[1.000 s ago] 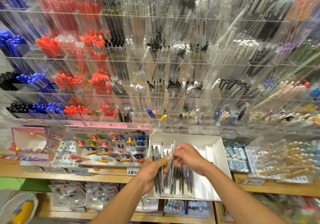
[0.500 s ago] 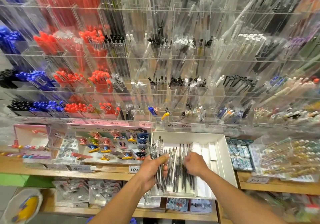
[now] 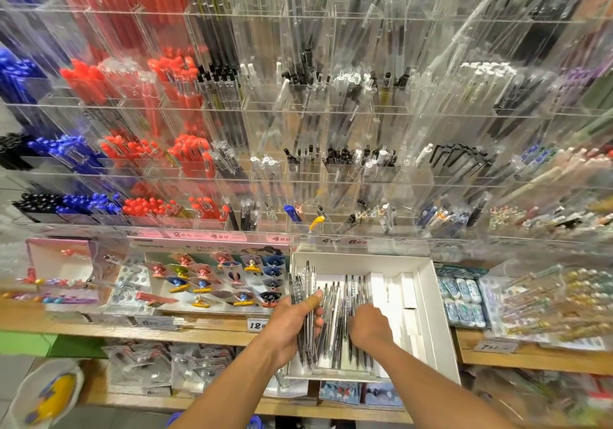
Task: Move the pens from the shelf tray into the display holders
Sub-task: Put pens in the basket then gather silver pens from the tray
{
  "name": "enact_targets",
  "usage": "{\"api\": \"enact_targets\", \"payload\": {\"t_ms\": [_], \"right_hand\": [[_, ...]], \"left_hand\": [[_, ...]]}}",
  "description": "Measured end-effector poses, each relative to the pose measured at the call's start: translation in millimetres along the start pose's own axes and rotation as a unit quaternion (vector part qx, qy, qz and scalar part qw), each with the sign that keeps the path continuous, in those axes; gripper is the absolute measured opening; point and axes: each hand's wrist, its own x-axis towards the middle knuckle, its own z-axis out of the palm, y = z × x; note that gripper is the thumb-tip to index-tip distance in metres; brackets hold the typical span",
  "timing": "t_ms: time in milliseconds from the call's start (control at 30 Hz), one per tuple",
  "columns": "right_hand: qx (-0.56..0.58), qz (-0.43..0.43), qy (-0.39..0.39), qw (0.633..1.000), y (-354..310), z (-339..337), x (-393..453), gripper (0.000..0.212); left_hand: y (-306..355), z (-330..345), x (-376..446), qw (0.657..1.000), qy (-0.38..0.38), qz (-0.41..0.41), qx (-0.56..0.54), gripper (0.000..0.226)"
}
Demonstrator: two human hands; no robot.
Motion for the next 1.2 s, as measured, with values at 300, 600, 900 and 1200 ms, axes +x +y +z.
{"api": "enact_targets", "payload": {"t_ms": [300,600,900,1200], "right_hand": [[0.348,-0.127,-0.125,0.920,-4.2,-61.9,-24.1,0.009],[0.371,-0.188,-0.143,0.898,-33.7,-66.2,-47.2,0.005],[0.258,-0.056,-0.041,0.964,-7.3,-38.0,-6.6,0.017],[0.067,-0.048,-0.024,0.996,-12.3,12.5,9.3,0.039]], "left_hand": [[-2.6,5.3,3.3,0.999,0.013,0.029,0.026,0.068],[-17.3,10.6,4.8,0.998,-0.025,0.019,0.049,0.117],[-10.3,-3.9,-2.0,0.999,-0.045,0.006,-0.023,0.051],[-8.3,-11.7,-5.2,1.000,-0.010,0.007,-0.027,0.014]]}}
